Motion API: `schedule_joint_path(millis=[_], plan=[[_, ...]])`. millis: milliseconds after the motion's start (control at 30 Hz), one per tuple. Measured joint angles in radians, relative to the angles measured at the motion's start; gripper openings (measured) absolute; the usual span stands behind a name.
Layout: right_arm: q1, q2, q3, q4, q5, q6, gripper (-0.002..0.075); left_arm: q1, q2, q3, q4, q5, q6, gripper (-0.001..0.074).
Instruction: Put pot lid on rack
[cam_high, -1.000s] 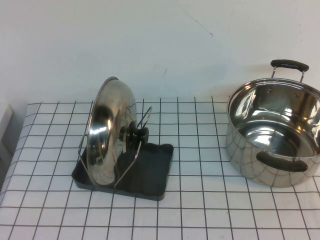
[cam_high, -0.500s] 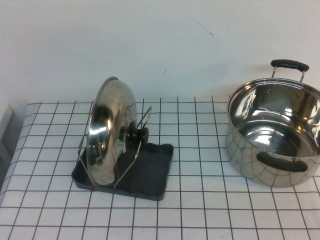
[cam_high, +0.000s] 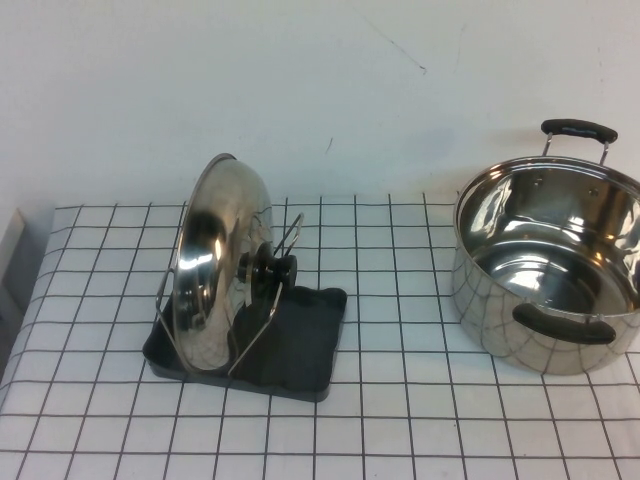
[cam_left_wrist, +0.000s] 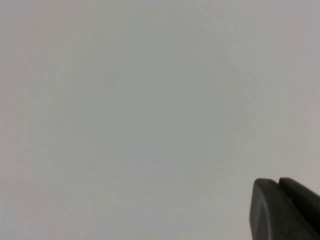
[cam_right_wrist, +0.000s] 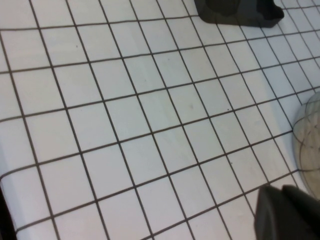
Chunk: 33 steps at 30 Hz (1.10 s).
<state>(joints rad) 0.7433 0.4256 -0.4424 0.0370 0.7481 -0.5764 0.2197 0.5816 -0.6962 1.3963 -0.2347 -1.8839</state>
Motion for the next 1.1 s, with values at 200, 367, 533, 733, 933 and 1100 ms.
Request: schedule_joint_path(millis=[200,367,533,733,933,1100], plan=[[0.0,-0.042,0.0,0.002,-0.005,0.0,-0.0001,-0.119,0.089,0.029,0.336,-0.406,-0.418,-0.0001],[0.0,-0.065,0.0,0.002,0.007,0.002,-0.0001,-0.127,0.119,0.03,0.371,-0.55,-0.435,-0.0001],[0.0,-0.066,0.0,0.002,0.011,0.002,-0.0001,-0.127,0.119,0.03,0.371,-0.622,-0.412,-0.0001],[0.0,-0.068,0.0,0.002,0.011,0.002,-0.0001,-0.127,0.119,0.03,0.371,-0.742,-0.403,-0.0001],[0.0,-0.068,0.0,0.002,0.011,0.002,-0.0001,-0.15,0.119,0.03,0.371,-0.804,-0.403,-0.0001],[0.0,-0.068,0.0,0.002,0.014,0.002,-0.0001,-0.287,0.083,0.035,0.371,-0.758,-0.403,-0.0001]])
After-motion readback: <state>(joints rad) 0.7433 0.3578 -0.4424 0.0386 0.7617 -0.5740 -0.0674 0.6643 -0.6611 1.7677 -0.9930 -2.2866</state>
